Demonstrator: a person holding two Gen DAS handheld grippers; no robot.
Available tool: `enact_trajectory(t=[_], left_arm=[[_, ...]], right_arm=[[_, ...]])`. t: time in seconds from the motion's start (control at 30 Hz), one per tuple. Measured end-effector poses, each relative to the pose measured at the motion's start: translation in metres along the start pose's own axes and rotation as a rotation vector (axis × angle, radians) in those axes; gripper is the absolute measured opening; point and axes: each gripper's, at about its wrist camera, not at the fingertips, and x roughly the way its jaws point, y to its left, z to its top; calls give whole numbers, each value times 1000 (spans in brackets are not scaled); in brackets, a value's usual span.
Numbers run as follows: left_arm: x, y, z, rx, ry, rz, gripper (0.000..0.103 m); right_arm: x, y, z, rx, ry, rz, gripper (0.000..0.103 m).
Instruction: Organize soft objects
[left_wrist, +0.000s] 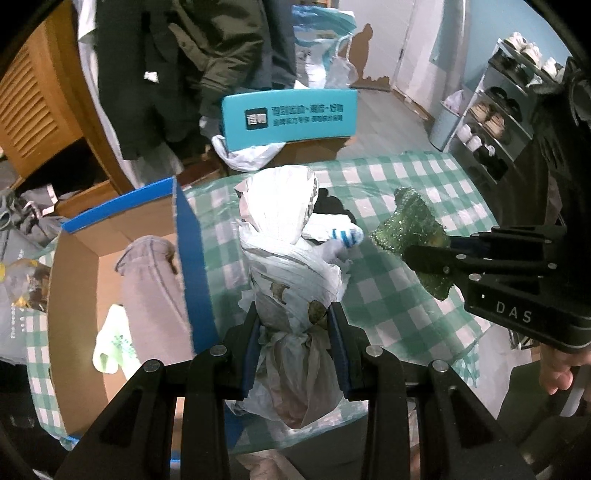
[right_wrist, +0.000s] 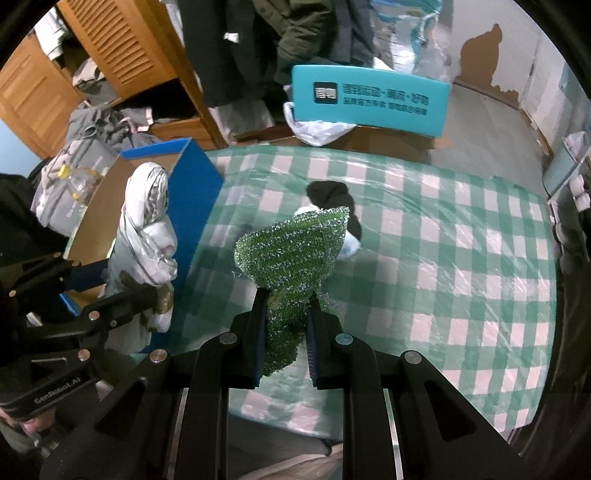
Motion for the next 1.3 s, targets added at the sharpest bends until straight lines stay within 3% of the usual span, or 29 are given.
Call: enact_trajectory(t=[0.57, 1.3], left_arm=[[-31, 70, -14, -111, -58, 58, 35], [-35, 157, -45, -261, -49, 115, 35]], right_arm=[[16, 81, 27, -118, 10, 49, 16], [60, 183, 52, -256, 75, 96, 16]])
